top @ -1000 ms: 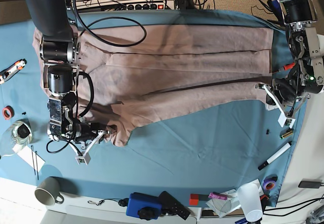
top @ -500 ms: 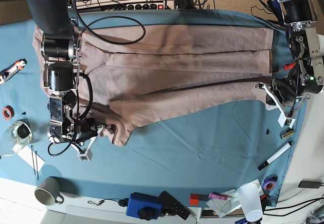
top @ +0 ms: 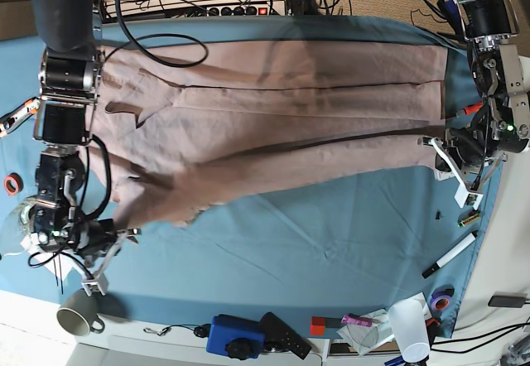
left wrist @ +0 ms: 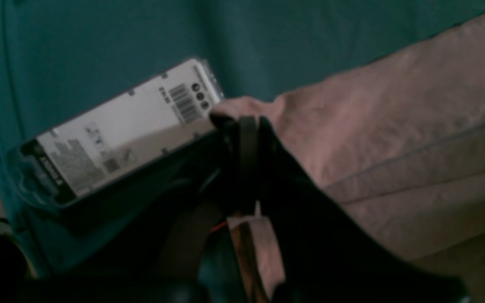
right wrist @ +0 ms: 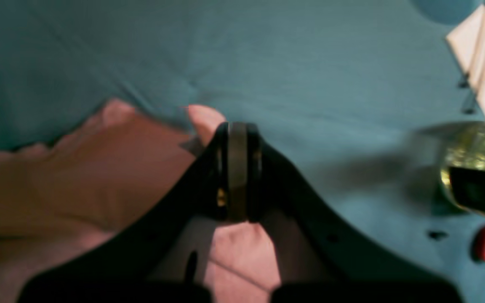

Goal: Fold the T-shirt properly
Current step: 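Tuck the sleeve fabric under the shirt body with the right gripper, then pull the sleeve end away from the left gripper to stretch the shirt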

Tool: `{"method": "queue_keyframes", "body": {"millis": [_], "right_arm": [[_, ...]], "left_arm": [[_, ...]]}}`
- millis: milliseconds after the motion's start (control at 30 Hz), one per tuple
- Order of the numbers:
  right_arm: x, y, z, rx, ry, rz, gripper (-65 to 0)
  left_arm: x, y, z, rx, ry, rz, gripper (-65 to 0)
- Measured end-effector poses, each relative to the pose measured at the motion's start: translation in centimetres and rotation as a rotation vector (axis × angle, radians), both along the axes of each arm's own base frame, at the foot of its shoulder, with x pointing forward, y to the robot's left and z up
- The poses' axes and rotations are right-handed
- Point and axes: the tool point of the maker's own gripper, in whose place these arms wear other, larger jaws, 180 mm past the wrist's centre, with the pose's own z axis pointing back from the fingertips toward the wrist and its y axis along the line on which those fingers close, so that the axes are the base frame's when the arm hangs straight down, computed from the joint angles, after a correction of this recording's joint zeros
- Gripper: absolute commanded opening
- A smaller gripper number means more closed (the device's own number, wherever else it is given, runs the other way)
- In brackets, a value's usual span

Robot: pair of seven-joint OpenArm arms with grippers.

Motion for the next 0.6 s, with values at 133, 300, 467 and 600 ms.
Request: {"method": "queue_keyframes", "body": {"millis": [133, 300, 467, 600], "right_arm": [[-1.2, 0.4, -0.3, 0.02, 0.004, 0.035, -65.0], [-4.8, 0.3, -2.6, 0.056, 0.03, 0.027, -65.0], [-8.2, -1.3, -2.9, 0.084, -0.004, -0.022, -65.0], [-11.0, -1.8, -3.6, 0.12, -0.01, -0.028, -65.0]], "left_arm": [[0.0, 0.0, 0.0, 0.0, 0.0, 0.0, -65.0], [0.0, 0.0, 0.0, 0.0, 0.0, 0.0, -65.0], [-0.2, 0.0, -0.1, 0.001, 0.009, 0.0, -65.0], [-0.5, 0.0, -0.4, 0.001, 0.018, -0.001, -65.0]]}}
